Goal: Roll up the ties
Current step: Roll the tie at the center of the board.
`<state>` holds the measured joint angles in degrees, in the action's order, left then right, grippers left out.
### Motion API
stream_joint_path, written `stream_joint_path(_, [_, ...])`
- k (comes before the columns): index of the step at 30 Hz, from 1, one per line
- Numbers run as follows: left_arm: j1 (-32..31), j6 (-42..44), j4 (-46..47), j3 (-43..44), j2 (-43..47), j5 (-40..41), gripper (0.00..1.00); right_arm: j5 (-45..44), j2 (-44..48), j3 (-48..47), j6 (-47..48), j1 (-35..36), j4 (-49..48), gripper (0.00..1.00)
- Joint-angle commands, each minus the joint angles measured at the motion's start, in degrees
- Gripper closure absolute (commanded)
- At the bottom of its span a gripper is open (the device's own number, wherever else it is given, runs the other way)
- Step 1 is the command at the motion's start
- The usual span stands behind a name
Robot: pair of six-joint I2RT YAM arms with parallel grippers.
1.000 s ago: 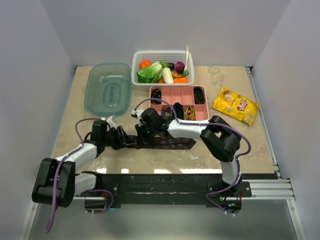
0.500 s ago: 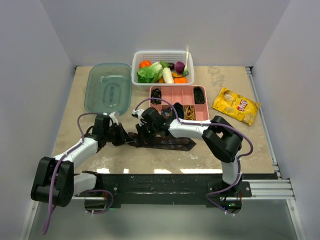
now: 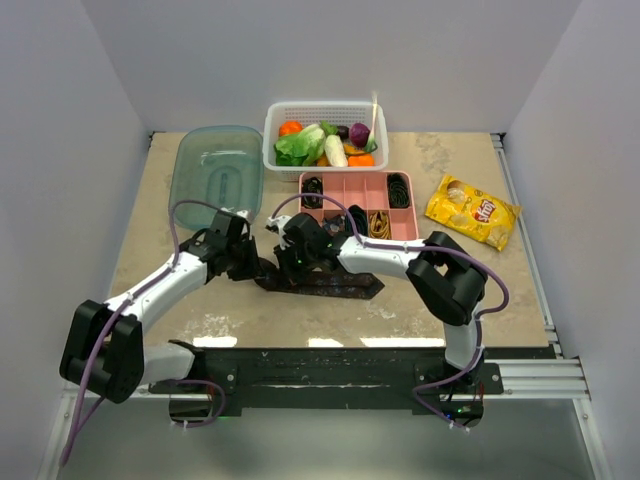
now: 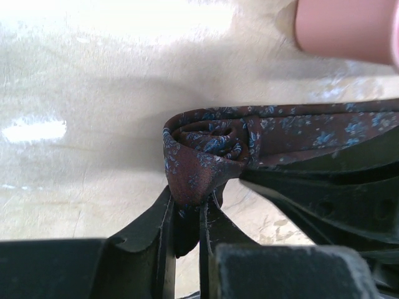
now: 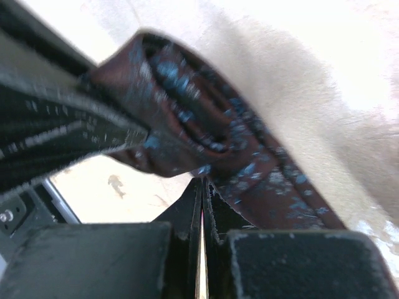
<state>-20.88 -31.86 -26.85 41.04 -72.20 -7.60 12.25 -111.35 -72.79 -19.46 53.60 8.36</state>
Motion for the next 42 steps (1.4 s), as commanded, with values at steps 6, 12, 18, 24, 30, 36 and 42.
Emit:
stream_joint_path(6, [-5.7,-1.6,-3.6,5.6,-0.7,5.2,1.00,-0.7,-3.1,-7.0,-0.6,0.9,-0.1,1.00])
stream_joint_path(12, [-7.3,-2.7,-5.6,8.0,-1.3,9.1,1.00,0.6,-4.1,-7.9,-1.4,1.3,0.3,1.00])
stream_joint_path(18, [-7.9,-1.5,-9.8,9.9,-2.5,16.0,1.00,-2.7,0.3,-5.8,-1.5,0.5,1.4,1.00])
stream_joint_path(24, [-9.8,-1.2,-15.2,12.9,-5.6,24.6,1.00,-4.0,5.1,-2.5,-1.8,-2.1,2.0,1.00])
stream_joint_path(30, [-13.5,-3.9,-21.7,16.5,-8.9,34.6,1.00,-4.9,8.7,1.5,-1.0,-5.2,2.7,1.00])
stream_joint_path(36, [-17.3,-7.6,-26.4,19.7,-13.6,42.2,1.00,-5.7,11.8,5.3,-0.7,-7.5,3.2,1.00])
stream_joint_path(42, [-21.6,-11.6,-29.6,22.3,-20.9,47.3,1.00,-6.1,13.3,7.8,-0.8,-8.3,3.0,1.00])
